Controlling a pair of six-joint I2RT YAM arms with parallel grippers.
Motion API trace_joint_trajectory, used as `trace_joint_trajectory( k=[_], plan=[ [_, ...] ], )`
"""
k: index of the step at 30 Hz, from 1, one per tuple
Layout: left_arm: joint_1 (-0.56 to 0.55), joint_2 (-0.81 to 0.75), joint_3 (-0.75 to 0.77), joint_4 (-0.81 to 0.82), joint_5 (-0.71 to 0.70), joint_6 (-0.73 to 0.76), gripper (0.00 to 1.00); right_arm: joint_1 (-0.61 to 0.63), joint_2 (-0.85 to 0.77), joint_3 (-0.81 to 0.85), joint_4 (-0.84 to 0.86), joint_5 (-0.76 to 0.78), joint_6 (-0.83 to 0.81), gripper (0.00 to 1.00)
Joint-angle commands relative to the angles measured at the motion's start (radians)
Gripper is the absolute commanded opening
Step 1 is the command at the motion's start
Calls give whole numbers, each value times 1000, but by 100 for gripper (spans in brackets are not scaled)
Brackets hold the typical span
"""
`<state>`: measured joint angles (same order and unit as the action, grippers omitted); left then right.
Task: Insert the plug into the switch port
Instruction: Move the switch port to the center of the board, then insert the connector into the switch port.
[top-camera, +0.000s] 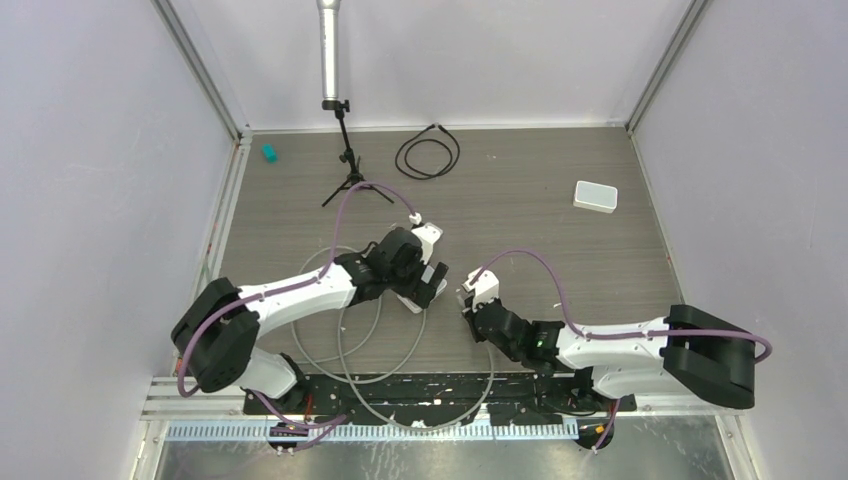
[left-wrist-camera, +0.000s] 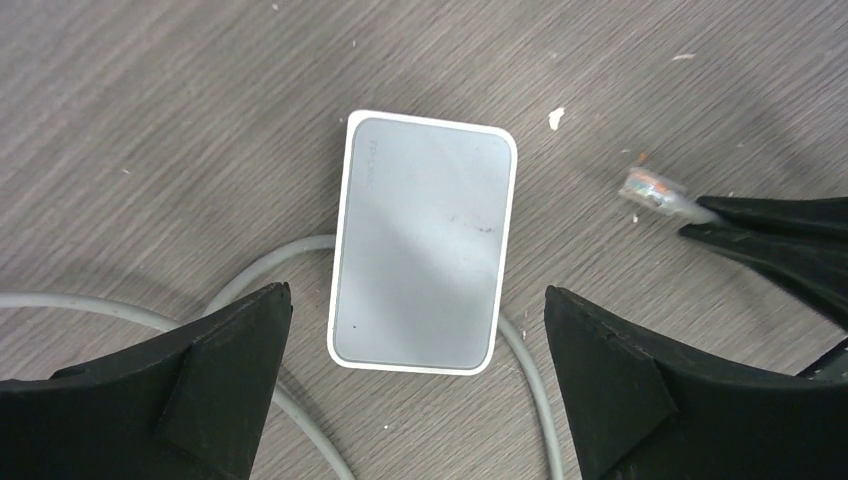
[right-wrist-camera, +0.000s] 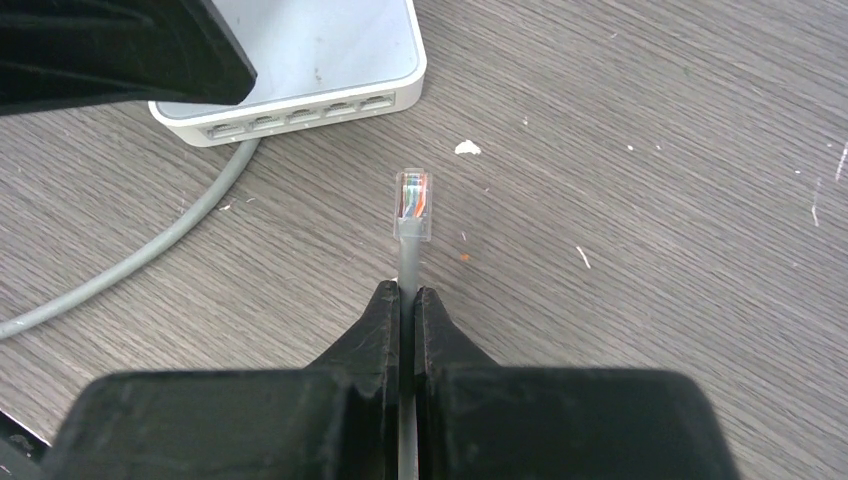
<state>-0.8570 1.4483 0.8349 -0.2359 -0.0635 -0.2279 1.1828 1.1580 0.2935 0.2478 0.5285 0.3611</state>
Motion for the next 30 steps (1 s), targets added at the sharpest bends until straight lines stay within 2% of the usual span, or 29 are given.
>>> trace_joint_trajectory(
  k=[1, 8, 13, 19, 24, 30],
  plan=[
    [18, -56, 39, 26, -1, 12, 100, 5, 22, 4, 92, -5, -8, 1],
    [96, -40, 39, 44, -6, 40, 100, 5, 73, 4, 153, -14, -38, 1],
    [195, 1, 23, 148, 169, -26, 100, 5, 115, 6, 212, -22, -84, 1],
    [202, 67, 1, 281, 255, -39, 99, 3, 152, 9, 246, -30, -134, 1],
    [203, 110, -14, 324, 264, -59, 83, -45, 187, 16, 258, -98, -111, 1],
    [202, 142, -11, 272, 170, -59, 76, -89, 215, 38, 243, -165, -131, 1]
  ],
)
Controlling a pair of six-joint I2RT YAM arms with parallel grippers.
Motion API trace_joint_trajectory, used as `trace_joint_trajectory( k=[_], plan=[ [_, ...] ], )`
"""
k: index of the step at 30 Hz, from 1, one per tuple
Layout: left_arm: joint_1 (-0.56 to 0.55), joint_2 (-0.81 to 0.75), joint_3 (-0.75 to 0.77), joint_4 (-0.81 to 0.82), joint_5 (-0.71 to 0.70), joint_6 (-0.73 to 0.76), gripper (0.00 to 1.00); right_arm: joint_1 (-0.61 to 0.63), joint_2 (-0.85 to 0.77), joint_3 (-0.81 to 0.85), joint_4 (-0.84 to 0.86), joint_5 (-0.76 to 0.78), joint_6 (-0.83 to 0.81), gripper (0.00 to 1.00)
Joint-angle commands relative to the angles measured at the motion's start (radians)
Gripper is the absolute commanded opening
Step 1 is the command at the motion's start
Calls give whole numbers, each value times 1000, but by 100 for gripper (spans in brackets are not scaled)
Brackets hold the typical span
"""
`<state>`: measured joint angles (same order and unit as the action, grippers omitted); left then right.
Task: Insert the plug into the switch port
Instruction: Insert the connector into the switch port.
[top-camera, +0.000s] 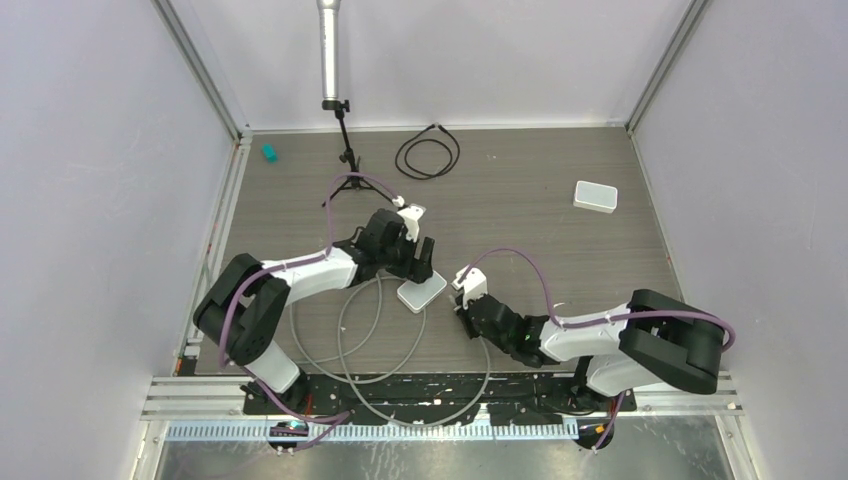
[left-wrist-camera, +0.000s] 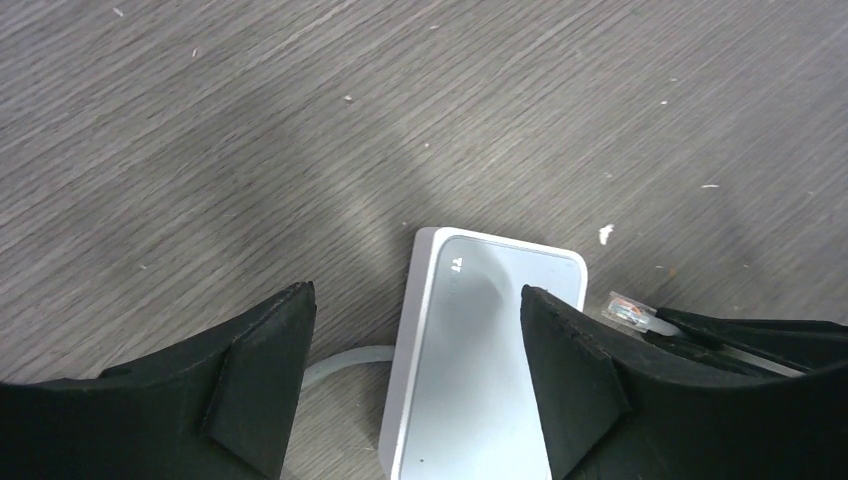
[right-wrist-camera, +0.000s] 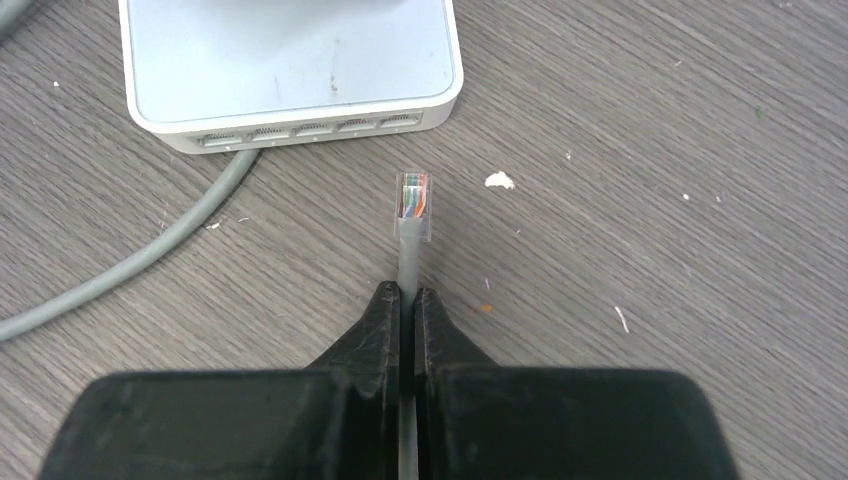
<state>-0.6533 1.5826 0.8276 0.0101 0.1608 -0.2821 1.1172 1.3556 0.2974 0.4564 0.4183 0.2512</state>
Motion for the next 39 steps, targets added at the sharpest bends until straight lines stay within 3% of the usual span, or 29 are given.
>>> trace_joint_trajectory(
  k=[1, 31, 39],
  plan=[
    [-1, 7, -8, 34, -56, -5, 76, -32, 22, 38, 37, -69, -24, 1],
    [-2, 80, 3, 37, 118, -8, 44, -93, 69, 95, 16, -178, -53, 1],
    [-3, 96, 16, 25, 148, 4, 43, -93, 72, 122, -12, -182, -74, 1]
  ],
)
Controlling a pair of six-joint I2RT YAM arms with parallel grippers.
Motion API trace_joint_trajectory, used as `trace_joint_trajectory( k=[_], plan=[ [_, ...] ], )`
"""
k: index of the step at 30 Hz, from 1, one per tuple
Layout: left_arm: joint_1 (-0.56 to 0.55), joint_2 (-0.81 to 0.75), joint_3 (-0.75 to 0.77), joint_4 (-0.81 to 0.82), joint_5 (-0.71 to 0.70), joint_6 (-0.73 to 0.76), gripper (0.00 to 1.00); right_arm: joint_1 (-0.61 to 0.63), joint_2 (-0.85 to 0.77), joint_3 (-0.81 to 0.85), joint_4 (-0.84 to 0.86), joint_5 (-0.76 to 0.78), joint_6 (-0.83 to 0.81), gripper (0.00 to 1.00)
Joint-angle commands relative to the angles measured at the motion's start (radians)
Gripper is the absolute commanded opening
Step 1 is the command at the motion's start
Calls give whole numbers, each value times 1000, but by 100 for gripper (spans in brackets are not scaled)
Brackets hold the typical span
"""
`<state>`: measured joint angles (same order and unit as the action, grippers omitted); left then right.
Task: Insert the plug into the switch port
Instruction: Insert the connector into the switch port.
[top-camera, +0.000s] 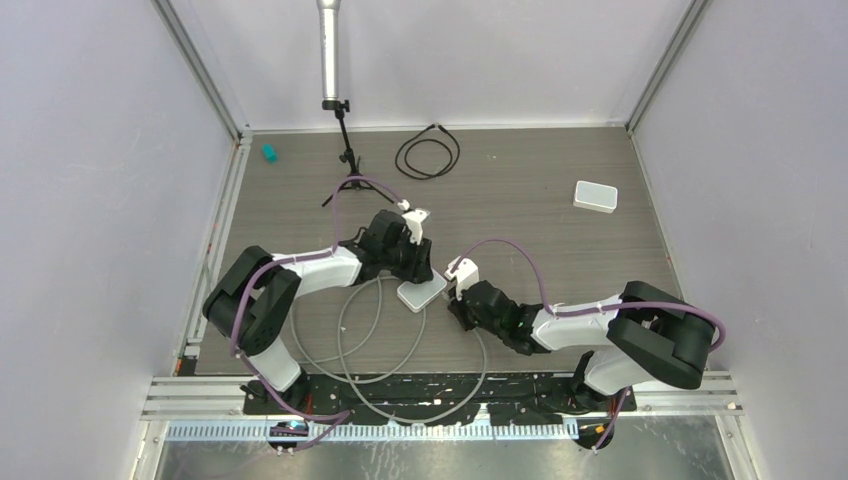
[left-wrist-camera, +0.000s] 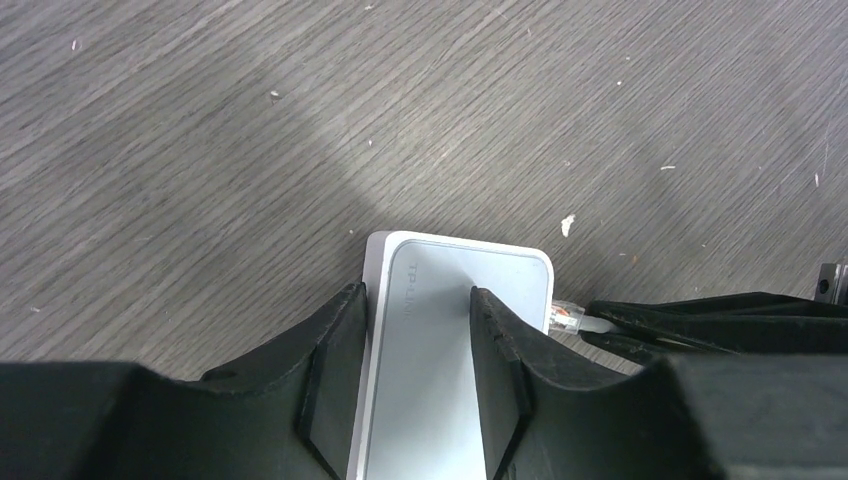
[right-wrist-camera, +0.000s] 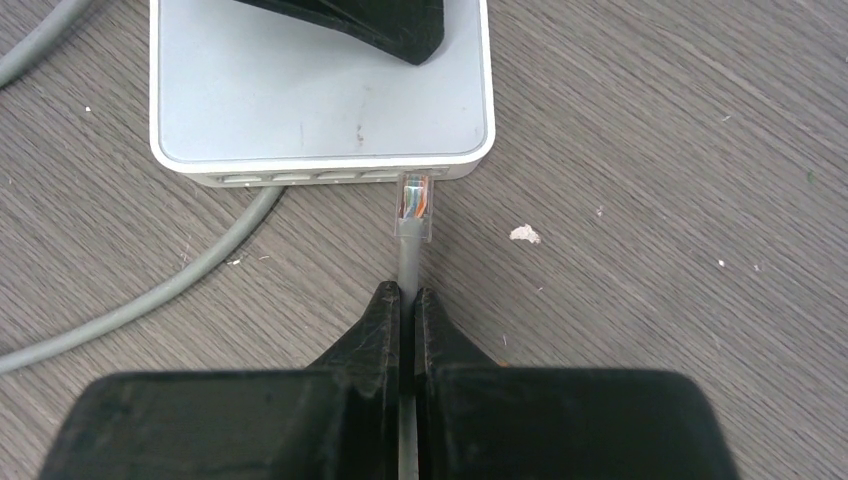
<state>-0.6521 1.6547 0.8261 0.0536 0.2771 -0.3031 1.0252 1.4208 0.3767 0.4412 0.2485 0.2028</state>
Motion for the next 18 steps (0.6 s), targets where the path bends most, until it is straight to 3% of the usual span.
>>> trace_joint_trajectory(
  k=[1, 18],
  plan=[
    [-4, 27, 18, -20, 36, 25, 43, -1, 7, 47, -1, -12, -27, 1],
    [-15, 53, 45, -49, 57, 47, 37, -41, -6, 115, -110, -3, -72, 1]
  ],
)
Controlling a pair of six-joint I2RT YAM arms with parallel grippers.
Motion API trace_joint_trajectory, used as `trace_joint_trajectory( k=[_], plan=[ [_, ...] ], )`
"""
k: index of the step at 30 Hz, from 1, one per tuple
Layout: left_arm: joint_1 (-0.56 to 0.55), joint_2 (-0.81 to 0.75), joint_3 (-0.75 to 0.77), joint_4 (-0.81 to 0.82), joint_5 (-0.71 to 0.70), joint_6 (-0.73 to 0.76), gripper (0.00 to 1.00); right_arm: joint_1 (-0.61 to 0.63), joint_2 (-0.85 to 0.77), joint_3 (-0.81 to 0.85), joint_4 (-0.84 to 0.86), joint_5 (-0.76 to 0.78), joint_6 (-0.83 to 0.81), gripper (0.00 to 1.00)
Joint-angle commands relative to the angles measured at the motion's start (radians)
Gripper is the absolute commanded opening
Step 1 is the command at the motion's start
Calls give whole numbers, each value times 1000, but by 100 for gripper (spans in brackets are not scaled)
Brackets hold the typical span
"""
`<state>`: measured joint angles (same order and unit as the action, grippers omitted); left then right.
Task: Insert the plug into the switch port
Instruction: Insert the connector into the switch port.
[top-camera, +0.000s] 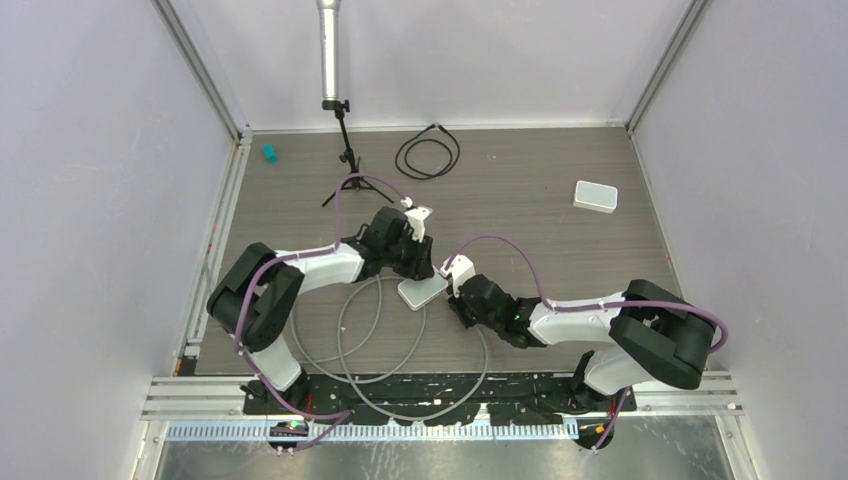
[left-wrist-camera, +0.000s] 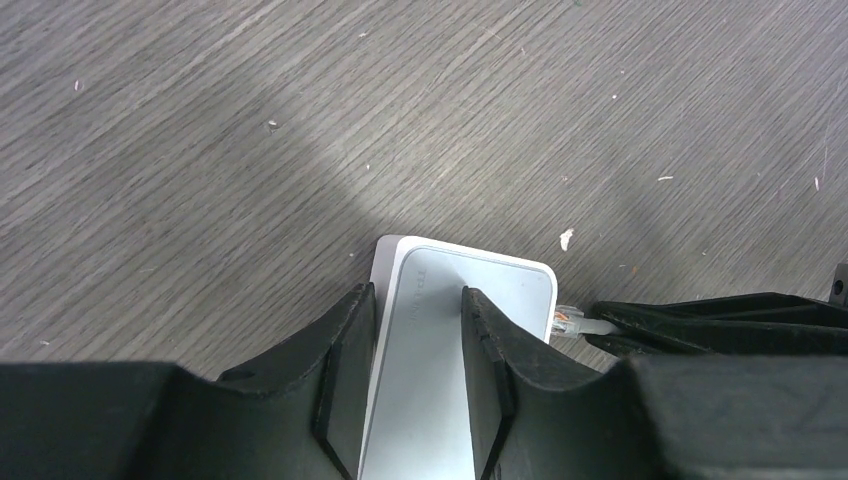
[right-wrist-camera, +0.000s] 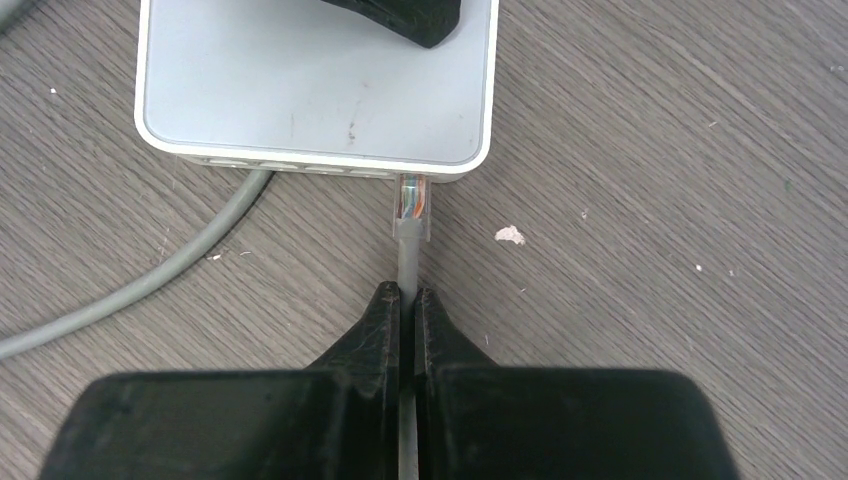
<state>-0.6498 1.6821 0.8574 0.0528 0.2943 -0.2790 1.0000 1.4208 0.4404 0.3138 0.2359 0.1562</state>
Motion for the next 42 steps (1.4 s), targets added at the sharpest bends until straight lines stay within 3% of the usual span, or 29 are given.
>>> trace_joint_trajectory(
  k=[1, 19, 32, 42],
  plan=[
    [-17, 26, 15, -50, 40, 23, 37, -16, -8, 53, 14, 10, -27, 1],
    [-25, 42, 29, -73, 43, 33, 35, -19, -23, 81, 56, -25, -26, 1],
    [-28, 51, 40, -87, 44, 33, 35, -19, -39, 72, 53, 33, -32, 1],
    [-30, 62, 51, -102, 26, 32, 40, -6, -66, 9, 119, 59, -27, 1]
  ],
)
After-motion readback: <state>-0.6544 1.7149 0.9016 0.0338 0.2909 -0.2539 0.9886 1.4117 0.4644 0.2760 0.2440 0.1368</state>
